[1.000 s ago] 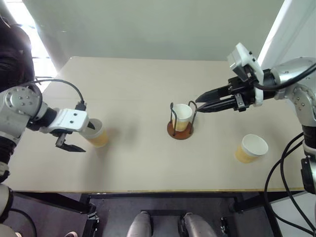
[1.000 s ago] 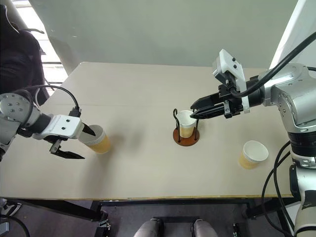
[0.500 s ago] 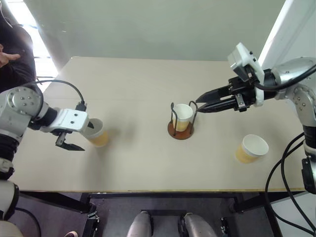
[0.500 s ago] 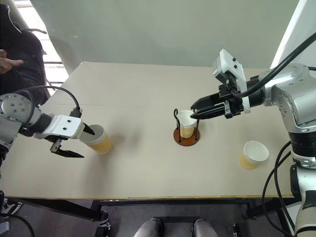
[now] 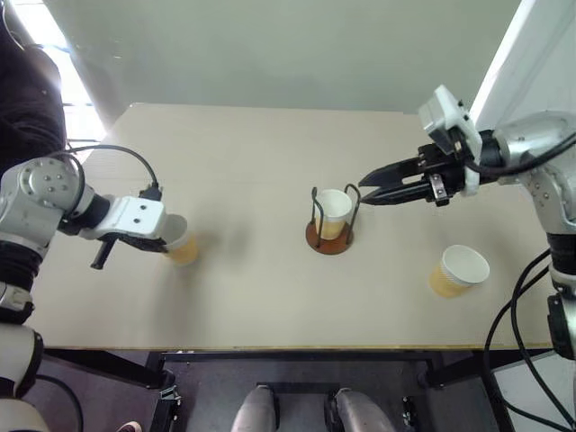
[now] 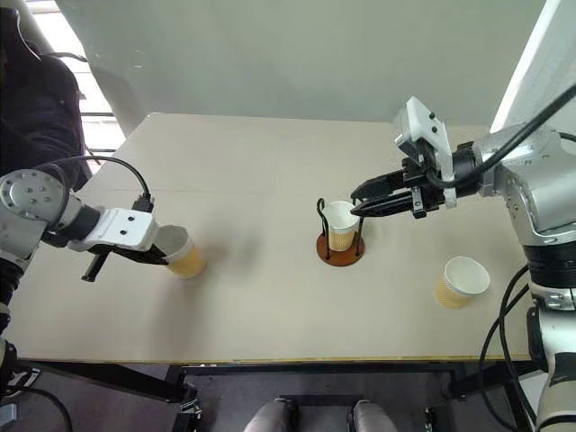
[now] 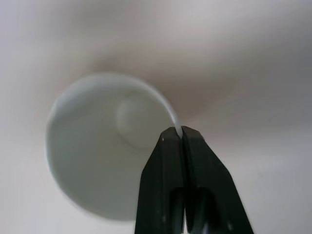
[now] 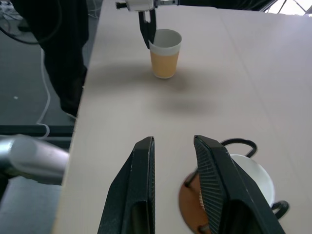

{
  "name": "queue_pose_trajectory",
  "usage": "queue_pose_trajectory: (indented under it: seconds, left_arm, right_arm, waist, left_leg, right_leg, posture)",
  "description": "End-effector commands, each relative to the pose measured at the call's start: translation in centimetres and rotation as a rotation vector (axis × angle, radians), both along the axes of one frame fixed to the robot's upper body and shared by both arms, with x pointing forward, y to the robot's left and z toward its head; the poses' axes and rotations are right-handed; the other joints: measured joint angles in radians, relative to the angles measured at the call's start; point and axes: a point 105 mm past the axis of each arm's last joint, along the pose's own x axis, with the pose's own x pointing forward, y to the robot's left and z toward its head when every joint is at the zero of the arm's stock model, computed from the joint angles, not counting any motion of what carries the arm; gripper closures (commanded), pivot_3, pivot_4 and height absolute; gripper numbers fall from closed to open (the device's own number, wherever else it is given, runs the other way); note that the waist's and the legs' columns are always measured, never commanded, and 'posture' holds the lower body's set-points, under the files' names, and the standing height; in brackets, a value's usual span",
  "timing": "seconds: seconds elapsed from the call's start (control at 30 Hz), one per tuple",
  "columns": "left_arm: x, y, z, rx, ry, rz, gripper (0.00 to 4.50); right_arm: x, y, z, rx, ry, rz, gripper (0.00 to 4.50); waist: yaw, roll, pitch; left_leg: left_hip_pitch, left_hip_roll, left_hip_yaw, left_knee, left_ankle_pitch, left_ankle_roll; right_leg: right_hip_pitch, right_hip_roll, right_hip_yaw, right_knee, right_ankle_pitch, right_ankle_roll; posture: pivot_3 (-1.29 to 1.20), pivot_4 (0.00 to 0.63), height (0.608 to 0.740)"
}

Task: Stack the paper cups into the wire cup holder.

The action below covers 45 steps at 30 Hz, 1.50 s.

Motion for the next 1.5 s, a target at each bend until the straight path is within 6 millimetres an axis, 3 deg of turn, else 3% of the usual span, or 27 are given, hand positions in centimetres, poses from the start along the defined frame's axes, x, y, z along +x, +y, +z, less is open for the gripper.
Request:
queue_pose_trajectory:
  seconds: [0.03,0.5,0.67,0.83,0.93,1.0,1.2,1.5]
  left_arm:
    - [-0.1,-0.7,1.4,-0.020,-0.022,-0.031,4.48]
    - [0.8,-2.2,2.9,-0.122,-0.052,-0.037,4.48]
    - [2.5,-4.8,6.3,-0.190,-0.138,-0.091,4.48]
    - [3.0,-6.1,7.6,-0.205,-0.162,-0.129,4.48]
    - [3.2,-6.3,7.7,-0.200,-0.164,-0.133,4.50]
    - [3.4,-6.4,7.9,-0.199,-0.168,-0.135,4.50]
    - [3.6,-7.2,8.6,-0.206,-0.182,-0.157,4.50]
    - [4.1,-8.8,9.9,-0.230,-0.207,-0.194,4.50]
  right_arm:
    - [0.4,-1.1,1.0,0.047,-0.090,-0.002,3.25]
    - [1.5,-2.9,-0.5,0.015,-0.113,-0.031,3.25]
    - [1.8,-3.5,-1.0,0.000,-0.108,-0.052,3.25]
    - [2.1,-4.0,-1.3,0.002,-0.014,-0.105,3.25]
    - [2.4,-4.2,-1.0,0.023,0.038,-0.148,2.70]
    - [2.4,-4.3,-0.8,0.027,0.046,-0.152,2.07]
    - [2.2,-4.9,-1.5,-0.013,0.038,-0.143,0.03]
    - [2.5,-5.6,-2.9,-0.132,-0.098,-0.108,0.03]
  waist:
    - [0.000,0.000,0.000]
    - [0.000,0.000,0.000]
    - [0.008,0.000,0.000]
    - [0.005,0.000,0.000]
    - [0.000,0.000,0.000]
    - [0.000,0.000,0.000]
    - [0.001,0.000,0.000]
    - [0.003,0.000,0.000]
  left_leg:
    - [0.000,0.000,0.000,0.000,0.000,0.000]
    - [0.000,0.000,0.000,0.001,0.000,0.000]
    - [0.000,0.000,-0.001,0.001,0.001,0.001]
    - [0.000,0.000,0.000,0.001,0.001,0.001]
    - [0.000,0.000,0.000,0.001,0.001,0.001]
    - [0.000,0.000,0.000,0.000,0.001,0.001]
    - [-0.001,0.000,0.000,0.001,0.001,0.001]
    - [-0.002,0.000,0.000,0.002,0.001,0.001]
  right_leg:
    - [0.000,0.000,0.000,0.000,0.000,0.000]
    - [0.001,0.000,0.000,0.000,0.001,0.001]
    - [0.002,0.000,-0.001,0.000,0.001,0.002]
    - [0.003,-0.001,-0.001,-0.003,0.002,0.003]
    - [0.003,-0.001,-0.001,-0.003,0.002,0.005]
    - [0.003,-0.001,-0.001,-0.003,0.007,0.013]
    - [0.003,-0.001,-0.001,-0.004,0.006,0.012]
    - [0.003,-0.001,-0.001,-0.004,0.007,0.014]
  posture:
    - [0.00,0.150,0.740]
    - [0.00,0.150,0.740]
    - [0.00,0.150,0.740]
    - [0.00,0.150,0.740]
    - [0.00,0.150,0.740]
    - [0.00,0.150,0.740]
    - [0.00,0.150,0.740]
    - [0.00,0.150,0.740]
